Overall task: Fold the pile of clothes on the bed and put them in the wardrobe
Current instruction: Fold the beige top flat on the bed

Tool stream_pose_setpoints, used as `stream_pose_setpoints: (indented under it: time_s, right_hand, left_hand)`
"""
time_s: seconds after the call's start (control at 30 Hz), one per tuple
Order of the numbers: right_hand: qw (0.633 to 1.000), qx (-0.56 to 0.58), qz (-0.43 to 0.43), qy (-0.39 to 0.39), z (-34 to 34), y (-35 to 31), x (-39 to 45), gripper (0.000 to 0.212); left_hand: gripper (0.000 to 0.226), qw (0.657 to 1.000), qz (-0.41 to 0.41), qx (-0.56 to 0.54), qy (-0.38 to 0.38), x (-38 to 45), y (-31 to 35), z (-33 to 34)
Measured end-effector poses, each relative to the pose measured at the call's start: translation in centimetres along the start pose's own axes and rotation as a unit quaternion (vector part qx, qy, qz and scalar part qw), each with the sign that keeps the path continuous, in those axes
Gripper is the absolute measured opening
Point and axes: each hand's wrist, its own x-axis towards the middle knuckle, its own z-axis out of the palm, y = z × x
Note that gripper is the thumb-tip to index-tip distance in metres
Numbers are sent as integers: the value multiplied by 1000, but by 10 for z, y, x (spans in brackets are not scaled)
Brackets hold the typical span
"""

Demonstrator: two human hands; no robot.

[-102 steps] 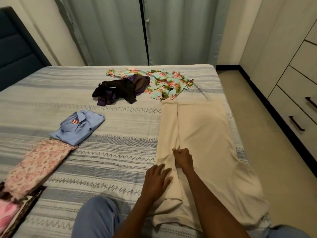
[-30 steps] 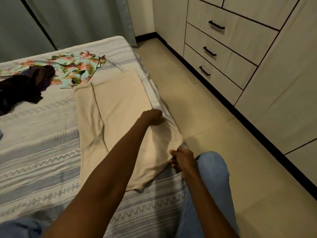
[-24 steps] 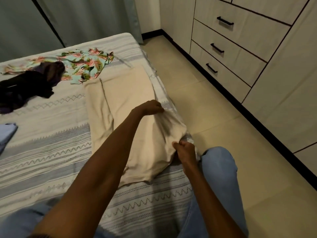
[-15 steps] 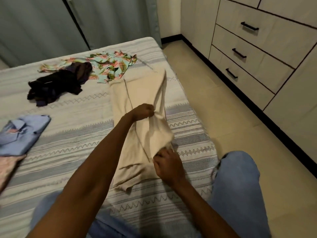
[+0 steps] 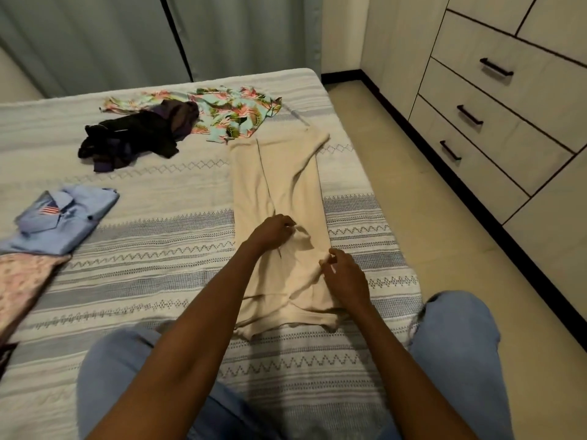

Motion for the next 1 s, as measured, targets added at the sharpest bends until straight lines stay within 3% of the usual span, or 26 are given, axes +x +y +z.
stream_pose_setpoints:
  time_s: [0.07, 0.17, 0.3, 0.4, 0.47, 0.6, 0.73, 0.8, 0.9, 1.0]
  right_hand:
    - [997, -28, 39, -59, 0, -2, 15, 45]
    - [992, -67, 47, -93, 0, -6, 24, 38]
    - [998, 2, 42, -56, -10, -10, 18, 39]
    - [997, 70, -2, -19, -15, -7, 3, 40]
    - [997, 64, -5, -39, -13, 0, -6, 31]
    - [990, -13, 44, -137, -7, 17, -12, 33]
    - [981, -37, 48, -184, -14, 16, -6, 42]
    - [987, -45, 44, -148, -17, 15, -3, 35]
    - [997, -73, -23, -18, -14, 13, -3, 29]
    - [983, -160, -88, 0, -6, 15, -2, 31]
  left_hand:
    - [21, 1000, -26, -13, -2, 2, 3, 0]
    - [21, 999, -49, -11, -12, 5, 2, 1]
    - [19, 999, -32, -9, 16, 9, -1, 0]
    - [13, 994, 7, -95, 59, 8, 7, 2]
    - [11, 987, 23, -143, 70, 6, 14, 8]
    - [15, 995, 41, -13, 93, 1, 23, 32]
    - [23, 983, 91, 93, 128, -7, 14, 47]
    - [42, 981, 103, 122, 111, -13, 10, 50]
    - [62, 977, 71, 202, -1, -22, 5, 57]
    - [79, 981, 34, 189, 1, -30, 3, 60]
